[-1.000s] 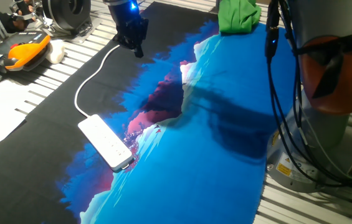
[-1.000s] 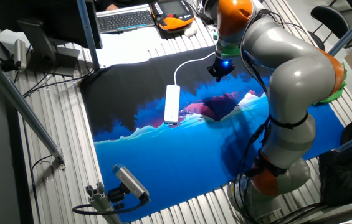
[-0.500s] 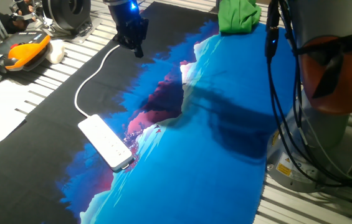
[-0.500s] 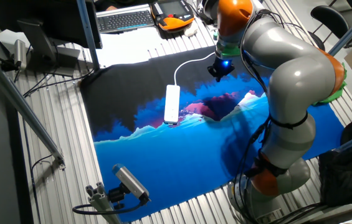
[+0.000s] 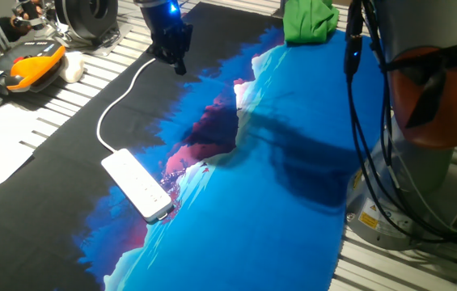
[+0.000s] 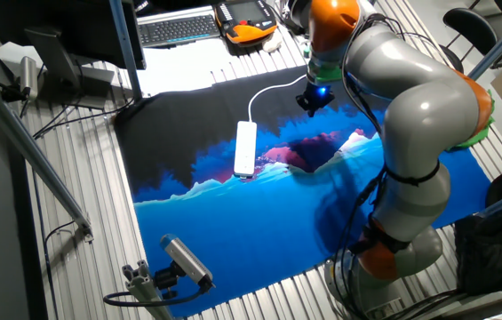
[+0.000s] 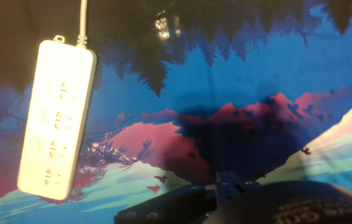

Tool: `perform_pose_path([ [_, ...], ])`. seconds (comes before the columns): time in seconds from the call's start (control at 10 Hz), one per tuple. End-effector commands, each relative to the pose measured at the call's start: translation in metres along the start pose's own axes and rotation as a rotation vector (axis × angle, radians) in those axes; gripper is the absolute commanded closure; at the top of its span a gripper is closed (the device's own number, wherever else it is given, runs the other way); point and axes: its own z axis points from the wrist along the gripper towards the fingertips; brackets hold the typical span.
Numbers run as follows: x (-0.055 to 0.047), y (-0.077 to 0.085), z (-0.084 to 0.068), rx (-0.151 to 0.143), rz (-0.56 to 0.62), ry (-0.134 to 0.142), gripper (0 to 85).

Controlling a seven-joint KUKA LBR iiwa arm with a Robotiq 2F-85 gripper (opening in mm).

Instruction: Turn off the power strip by pressing the button

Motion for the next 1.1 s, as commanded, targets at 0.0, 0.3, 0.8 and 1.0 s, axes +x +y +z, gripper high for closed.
perform_pose_path([
  [0.0, -0.0002, -0.0007, 0.0006, -0.051, 0.069, 0.0, 85.0],
  [0.3, -0.0002, -0.0007, 0.0006, 0.015, 0.017, -0.067, 85.0],
  [0.8, -0.0002, -0.0007, 0.0006, 0.035, 0.108, -0.074, 85.0],
  [1.0, -0.0002, -0.0007, 0.0006, -0.004, 0.178, -0.054, 85.0],
])
